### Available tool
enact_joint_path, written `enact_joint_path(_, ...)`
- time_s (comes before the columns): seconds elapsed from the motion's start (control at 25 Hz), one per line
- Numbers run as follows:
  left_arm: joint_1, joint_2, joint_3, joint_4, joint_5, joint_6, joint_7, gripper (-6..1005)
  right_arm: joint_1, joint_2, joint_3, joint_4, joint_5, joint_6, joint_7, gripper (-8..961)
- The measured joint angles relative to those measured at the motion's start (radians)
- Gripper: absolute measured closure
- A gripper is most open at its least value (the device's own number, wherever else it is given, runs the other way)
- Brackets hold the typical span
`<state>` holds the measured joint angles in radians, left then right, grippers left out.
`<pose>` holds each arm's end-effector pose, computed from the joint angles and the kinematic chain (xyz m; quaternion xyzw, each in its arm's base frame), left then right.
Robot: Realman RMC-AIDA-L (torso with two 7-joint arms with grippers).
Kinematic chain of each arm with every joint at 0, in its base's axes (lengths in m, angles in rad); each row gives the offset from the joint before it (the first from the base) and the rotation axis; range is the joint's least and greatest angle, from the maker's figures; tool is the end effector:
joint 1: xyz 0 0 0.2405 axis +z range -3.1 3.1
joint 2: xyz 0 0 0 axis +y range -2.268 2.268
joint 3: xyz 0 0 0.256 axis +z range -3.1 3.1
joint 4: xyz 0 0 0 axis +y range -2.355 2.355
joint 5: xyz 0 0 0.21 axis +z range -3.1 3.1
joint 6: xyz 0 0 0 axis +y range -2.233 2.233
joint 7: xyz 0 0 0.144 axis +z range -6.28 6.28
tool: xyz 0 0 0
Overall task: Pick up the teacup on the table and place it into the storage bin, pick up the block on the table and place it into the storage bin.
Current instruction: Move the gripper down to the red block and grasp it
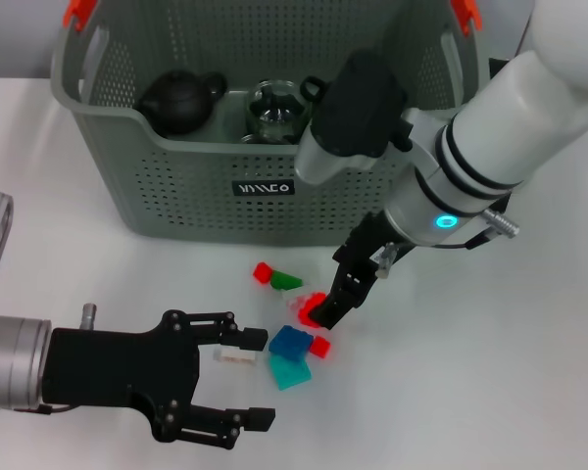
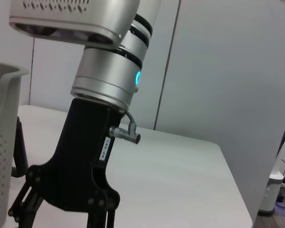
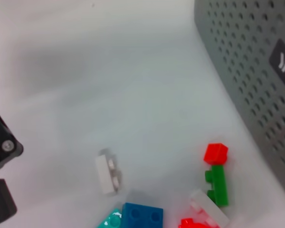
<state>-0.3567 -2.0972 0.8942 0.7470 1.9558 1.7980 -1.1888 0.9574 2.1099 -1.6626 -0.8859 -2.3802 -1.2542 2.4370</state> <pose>-0.2677 0.2548 -0.0148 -0.9633 -0.1075 -0.2458 0.0126 0.1100 0.3742 -0.1043 -0.9656 0.1659 -0.1825 0.0829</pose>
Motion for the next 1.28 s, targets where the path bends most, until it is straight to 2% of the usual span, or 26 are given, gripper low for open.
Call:
enact_joint_path(0.64, 0.001, -0.004, 0.000, 0.000, 0.000, 0.000, 0.000, 185, -0.010, 0.001, -0.116, 0.070, 0.050, 0.138, -0.006, 14)
enact_joint_path(1.28, 0.001, -0.004, 0.000, 0.000, 0.000, -0.004, 0.000, 185, -0.011, 0.002, -0.134, 0.082, 0.055, 0.193, -0.006, 20)
